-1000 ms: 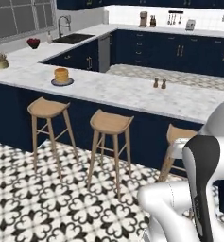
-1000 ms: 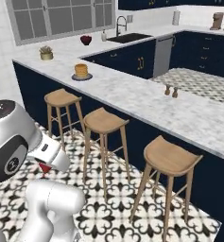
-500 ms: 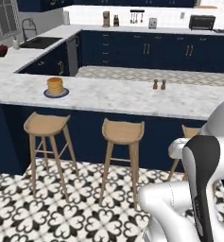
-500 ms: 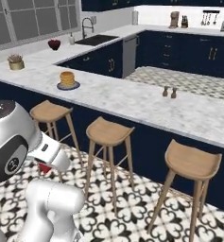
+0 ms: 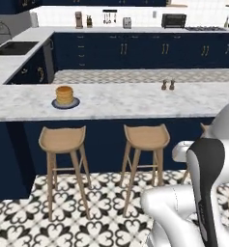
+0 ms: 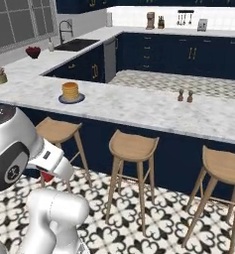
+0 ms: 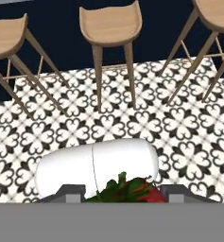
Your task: Take the strawberry from the fridge and place it on top of the pancake, located on the dining counter.
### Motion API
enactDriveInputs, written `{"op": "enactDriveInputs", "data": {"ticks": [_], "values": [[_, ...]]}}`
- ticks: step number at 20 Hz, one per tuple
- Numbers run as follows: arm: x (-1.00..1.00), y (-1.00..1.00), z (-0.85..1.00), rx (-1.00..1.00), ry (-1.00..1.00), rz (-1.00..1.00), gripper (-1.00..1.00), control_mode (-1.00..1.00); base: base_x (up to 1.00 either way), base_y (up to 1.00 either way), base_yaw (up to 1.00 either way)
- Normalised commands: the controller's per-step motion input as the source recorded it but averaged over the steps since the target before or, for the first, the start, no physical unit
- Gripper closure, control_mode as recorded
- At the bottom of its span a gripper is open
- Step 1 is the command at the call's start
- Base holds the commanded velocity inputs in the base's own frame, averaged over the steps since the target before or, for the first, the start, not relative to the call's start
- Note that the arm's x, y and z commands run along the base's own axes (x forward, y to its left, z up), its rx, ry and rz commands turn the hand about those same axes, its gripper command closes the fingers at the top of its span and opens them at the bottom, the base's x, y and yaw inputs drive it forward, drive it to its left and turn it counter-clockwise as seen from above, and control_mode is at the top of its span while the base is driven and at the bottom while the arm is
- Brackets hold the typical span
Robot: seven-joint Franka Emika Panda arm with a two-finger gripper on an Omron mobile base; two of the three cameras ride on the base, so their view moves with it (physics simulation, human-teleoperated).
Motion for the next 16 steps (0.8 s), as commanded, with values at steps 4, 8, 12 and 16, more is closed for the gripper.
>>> {"op": "enactDriveInputs", "data": {"ticks": [4,8,12,16], "values": [[0.0,0.0,0.0,0.0,0.0,0.0,1.0,1.0,0.12,1.0,-0.3],[0.0,0.0,0.0,0.0,0.0,0.0,1.0,1.0,0.18,1.0,-0.25],[0.0,0.0,0.0,0.0,0.0,0.0,1.0,1.0,0.37,1.0,-0.16],[0.0,0.0,0.0,0.0,0.0,0.0,1.0,1.0,0.47,1.0,-0.08]]}}
